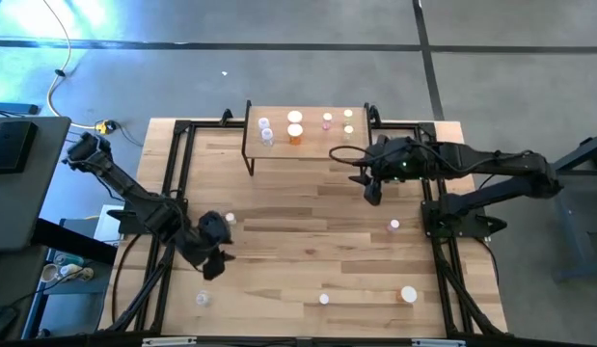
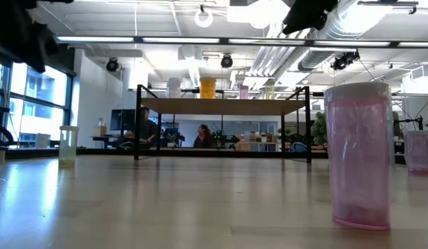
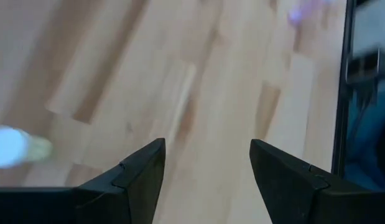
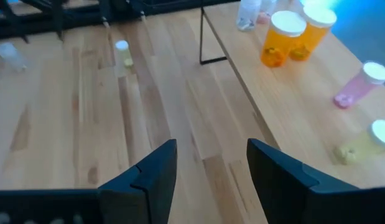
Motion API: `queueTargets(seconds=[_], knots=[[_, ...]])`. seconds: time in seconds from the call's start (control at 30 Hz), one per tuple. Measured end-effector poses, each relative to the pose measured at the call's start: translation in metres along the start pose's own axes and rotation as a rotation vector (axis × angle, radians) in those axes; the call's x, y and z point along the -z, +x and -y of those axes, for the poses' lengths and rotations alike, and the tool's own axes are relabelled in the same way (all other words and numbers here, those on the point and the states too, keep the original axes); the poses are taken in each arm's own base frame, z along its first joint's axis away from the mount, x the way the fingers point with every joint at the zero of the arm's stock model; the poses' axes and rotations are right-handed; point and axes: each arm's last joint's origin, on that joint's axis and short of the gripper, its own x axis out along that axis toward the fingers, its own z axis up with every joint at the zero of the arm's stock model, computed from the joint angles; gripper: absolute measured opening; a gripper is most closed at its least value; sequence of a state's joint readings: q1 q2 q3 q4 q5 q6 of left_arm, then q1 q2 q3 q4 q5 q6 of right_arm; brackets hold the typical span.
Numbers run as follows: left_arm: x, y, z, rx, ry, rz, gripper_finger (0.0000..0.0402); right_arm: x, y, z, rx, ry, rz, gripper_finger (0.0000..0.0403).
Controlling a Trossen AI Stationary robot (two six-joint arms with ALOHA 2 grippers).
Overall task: Pick and place medicine bottles onto shelf by color
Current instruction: Put the transparent pill bottle aligned with the other transparent pill bottles on the shelf
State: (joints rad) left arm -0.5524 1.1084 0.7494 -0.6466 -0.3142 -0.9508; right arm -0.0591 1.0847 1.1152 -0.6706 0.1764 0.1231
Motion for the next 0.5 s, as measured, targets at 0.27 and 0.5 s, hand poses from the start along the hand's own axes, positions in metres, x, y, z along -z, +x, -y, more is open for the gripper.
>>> queueTargets(seconds=[0.27, 0.5], knots=[[0.015, 0.008, 0.011, 0.01, 0.024, -0.082, 0.0225, 0.001, -0.001, -0.005, 0.011, -0.01, 0.0, 0.0186], [0.015, 0.008, 0.011, 0.018, 0.028, -0.097, 0.0225, 0.001, -0.001, -0.007, 0.003, 0.036, -0.002, 0.0186]])
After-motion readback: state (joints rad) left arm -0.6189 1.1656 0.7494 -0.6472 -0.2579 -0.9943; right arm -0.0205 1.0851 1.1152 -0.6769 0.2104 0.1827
